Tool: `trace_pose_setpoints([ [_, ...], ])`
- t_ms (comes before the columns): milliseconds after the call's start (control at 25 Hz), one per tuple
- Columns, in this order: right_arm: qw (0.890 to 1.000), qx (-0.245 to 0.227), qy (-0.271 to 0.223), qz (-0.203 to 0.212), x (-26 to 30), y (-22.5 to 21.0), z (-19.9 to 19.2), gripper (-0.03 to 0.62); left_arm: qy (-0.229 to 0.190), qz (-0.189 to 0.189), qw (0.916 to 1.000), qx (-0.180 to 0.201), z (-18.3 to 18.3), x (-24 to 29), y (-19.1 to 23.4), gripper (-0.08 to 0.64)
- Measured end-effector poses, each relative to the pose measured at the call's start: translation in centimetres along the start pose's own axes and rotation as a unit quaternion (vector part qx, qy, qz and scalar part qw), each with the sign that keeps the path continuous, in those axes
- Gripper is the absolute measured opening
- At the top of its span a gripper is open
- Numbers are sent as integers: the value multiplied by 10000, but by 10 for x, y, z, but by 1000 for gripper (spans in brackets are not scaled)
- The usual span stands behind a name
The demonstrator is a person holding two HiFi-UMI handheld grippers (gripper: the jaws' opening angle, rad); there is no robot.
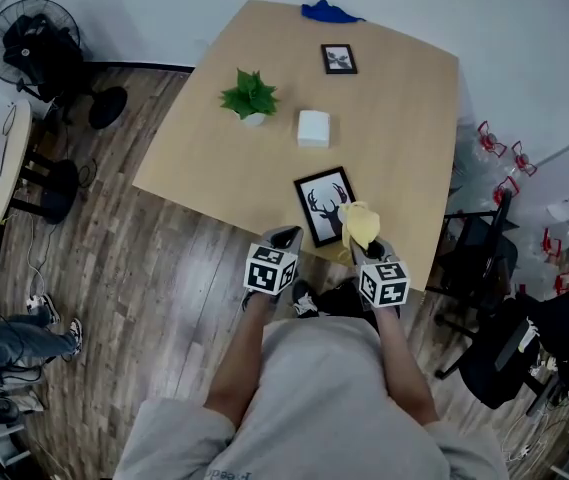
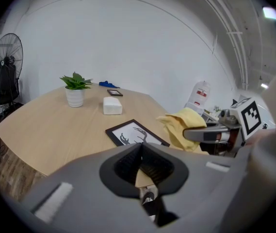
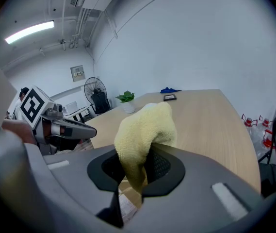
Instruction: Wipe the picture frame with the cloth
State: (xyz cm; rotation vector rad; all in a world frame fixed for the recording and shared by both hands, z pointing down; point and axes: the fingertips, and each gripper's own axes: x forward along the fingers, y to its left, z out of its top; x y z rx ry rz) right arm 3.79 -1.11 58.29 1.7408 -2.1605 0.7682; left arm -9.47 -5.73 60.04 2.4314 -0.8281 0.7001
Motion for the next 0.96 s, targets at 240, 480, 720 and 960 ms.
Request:
trace_pose_setpoints([
  [240,10000,44,10,-15,0,-2,-4,50,36,-55,10000,36,-1,4,-3,52],
  [480,10000,62,-36,-26,-4,-4,-3,51,30,-54,10000,31,0,5,-4,52],
  [720,9999,87,-52,-39,-8,-7,-4,50,20,-49,10000,34,0,5,-5,52],
  [960,10000,45,-71,-12,-8,-4,-4,50,-2,-33,10000,32,0,4,-4,52],
])
